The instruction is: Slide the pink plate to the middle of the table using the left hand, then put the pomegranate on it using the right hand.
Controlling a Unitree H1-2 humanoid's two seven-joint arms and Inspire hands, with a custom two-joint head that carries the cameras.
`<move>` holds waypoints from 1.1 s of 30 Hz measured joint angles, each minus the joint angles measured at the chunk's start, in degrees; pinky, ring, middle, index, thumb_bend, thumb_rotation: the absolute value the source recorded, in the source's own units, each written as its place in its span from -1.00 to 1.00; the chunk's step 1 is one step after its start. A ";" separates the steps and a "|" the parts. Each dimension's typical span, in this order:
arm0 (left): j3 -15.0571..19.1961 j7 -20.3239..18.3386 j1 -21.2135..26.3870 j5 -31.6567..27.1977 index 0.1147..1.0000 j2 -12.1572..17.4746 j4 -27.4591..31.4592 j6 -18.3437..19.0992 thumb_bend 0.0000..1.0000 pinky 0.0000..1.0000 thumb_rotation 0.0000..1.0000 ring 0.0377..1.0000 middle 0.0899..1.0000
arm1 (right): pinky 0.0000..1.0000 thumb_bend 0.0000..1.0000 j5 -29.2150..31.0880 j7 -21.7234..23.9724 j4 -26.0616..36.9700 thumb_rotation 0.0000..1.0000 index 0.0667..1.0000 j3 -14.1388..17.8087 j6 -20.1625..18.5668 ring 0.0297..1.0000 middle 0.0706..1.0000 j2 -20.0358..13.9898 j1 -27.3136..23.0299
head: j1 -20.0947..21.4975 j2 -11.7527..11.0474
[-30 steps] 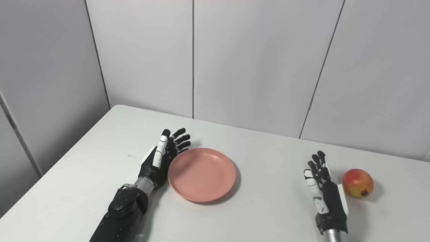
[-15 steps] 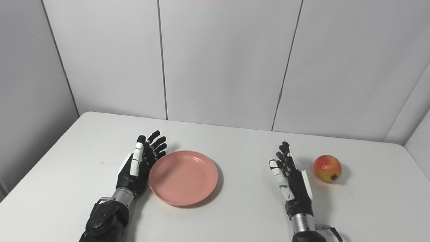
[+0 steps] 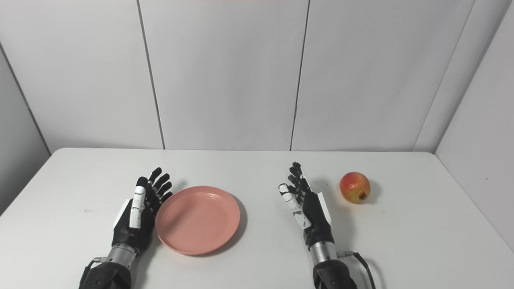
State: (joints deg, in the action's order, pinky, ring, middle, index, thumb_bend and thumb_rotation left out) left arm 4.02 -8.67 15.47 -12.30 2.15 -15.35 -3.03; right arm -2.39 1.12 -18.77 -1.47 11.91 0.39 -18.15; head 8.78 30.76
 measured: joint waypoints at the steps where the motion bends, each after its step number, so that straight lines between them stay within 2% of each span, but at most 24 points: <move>1: -0.13 0.00 -0.30 0.02 0.93 -0.32 0.39 0.00 0.34 0.93 1.00 0.95 0.95 | 0.78 0.12 -0.08 -0.04 0.00 0.65 0.92 -0.13 0.00 0.85 0.89 0.08 -0.01 | 0.01 0.01; 8: -1.49 -1.19 -0.56 0.12 0.94 -0.91 0.75 -0.06 0.36 0.91 1.00 0.94 0.95 | 0.78 0.11 -1.05 -0.19 0.06 0.67 0.91 -0.45 -0.45 0.84 0.88 0.34 -0.01 | 1.32 0.62; 15: -2.95 -2.36 -0.67 0.32 0.92 -0.82 0.74 -0.48 0.39 0.88 1.00 0.92 0.93 | 0.79 0.09 -1.14 -0.48 0.12 0.67 0.91 -0.55 -1.32 0.84 0.87 0.42 0.00 | 0.97 0.80; 22: -3.36 -2.05 -0.81 2.51 0.86 -1.15 0.66 -2.87 0.34 0.81 0.99 0.87 0.87 | 0.79 0.08 -1.00 -0.47 0.19 0.65 0.90 -0.53 -1.83 0.83 0.87 0.42 0.02 | 0.80 0.88; 33: -4.05 -1.99 -0.87 2.97 0.90 -1.51 0.59 -4.62 0.34 0.86 1.00 0.91 0.92 | 0.79 0.08 -0.98 -0.46 0.51 0.65 0.90 -0.54 -2.26 0.83 0.87 0.47 0.22 | 0.89 0.71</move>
State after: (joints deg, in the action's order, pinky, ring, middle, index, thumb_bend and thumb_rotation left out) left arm -0.03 -10.67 14.60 -9.32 0.65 -14.76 -7.66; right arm -3.36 0.66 -18.26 -2.01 9.65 0.86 -17.93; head 9.67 31.46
